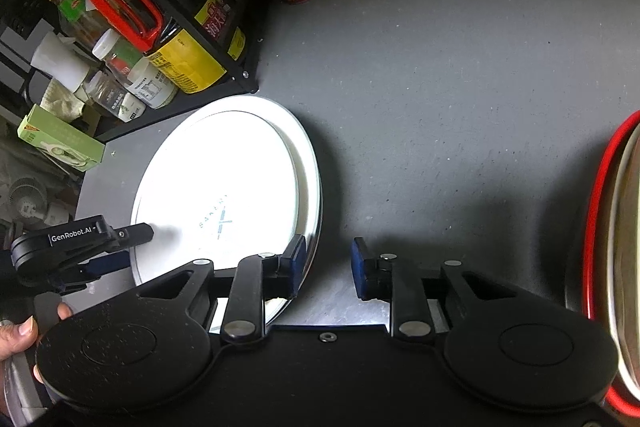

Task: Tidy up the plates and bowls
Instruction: 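Lower the 'BAKERY' plate onto the stack and open both grippers, then move both grippers to the red bowl holding the cream bowls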

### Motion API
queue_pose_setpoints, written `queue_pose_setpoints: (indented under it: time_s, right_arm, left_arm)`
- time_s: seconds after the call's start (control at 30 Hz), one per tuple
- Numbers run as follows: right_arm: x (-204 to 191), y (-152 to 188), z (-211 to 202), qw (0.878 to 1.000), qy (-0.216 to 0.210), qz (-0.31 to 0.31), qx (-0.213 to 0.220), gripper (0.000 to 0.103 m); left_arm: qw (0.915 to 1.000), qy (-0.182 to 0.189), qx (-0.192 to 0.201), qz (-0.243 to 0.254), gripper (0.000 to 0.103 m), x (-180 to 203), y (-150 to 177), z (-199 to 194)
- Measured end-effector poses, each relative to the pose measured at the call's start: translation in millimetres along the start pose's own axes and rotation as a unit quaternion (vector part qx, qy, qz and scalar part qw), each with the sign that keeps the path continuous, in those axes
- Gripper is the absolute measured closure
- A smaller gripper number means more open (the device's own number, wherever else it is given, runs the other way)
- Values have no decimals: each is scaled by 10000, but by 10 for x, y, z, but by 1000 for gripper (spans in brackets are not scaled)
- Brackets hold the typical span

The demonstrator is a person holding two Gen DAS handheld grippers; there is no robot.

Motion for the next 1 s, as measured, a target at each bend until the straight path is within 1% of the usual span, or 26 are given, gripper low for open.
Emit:
queue_pose_setpoints:
  time_s: [0.07,0.1,0.17,0.23,0.3,0.37,0.43,0.47,0.53,0.6,0.67,1.0]
  right_arm:
    - [-29,-14,-52,10000,-17,-7,75,77]
    - [-39,-26,-85,9999,-22,-6,128,76]
    - [-50,-51,-156,9998,-51,32,215,67]
    - [-61,-84,-260,9993,-38,43,357,49]
    - [-78,-112,-369,9987,-45,-20,504,44]
    - [-94,-136,-492,9979,-73,-51,640,35]
    - [-102,-168,-616,9965,-81,-57,825,21]
    - [-105,-181,-686,9956,-92,-43,929,19]
    - [-109,-204,-812,9940,-100,-43,1089,7]
    - [-88,-219,-932,9923,-70,-52,1235,3]
    - [-47,-222,-1042,9908,-9,-79,1353,0]
    - [358,-80,-1516,9851,279,131,1693,0]
  left_arm:
    - [9999,111,4,-76,46,-4,10,-45]
    - [9998,188,-22,-117,43,3,12,-75]
    - [9996,247,-83,-143,43,25,25,-125]
    - [9996,243,-89,-85,42,66,32,-182]
    - [9994,332,35,1,37,139,23,-277]
    - [9988,457,152,104,34,237,20,-380]
    - [9978,571,232,231,31,353,27,-478]
    - [9973,625,268,294,30,420,34,-530]
    - [9958,753,315,422,28,545,51,-621]
    - [9931,949,327,601,24,699,89,-707]
    - [9893,1131,330,865,23,859,142,-772]
    - [9793,1432,394,1373,23,1442,349,-1006]
Point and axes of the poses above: each gripper's, at about its wrist camera, not at the fingertips, and z roughly the way its jaws point, x to its right, y to its underside, the point moved 10 cm from there along z, roughly the way its jaws point, and after that the axes turned 10 degrees about -y, right-handed, at the moved point
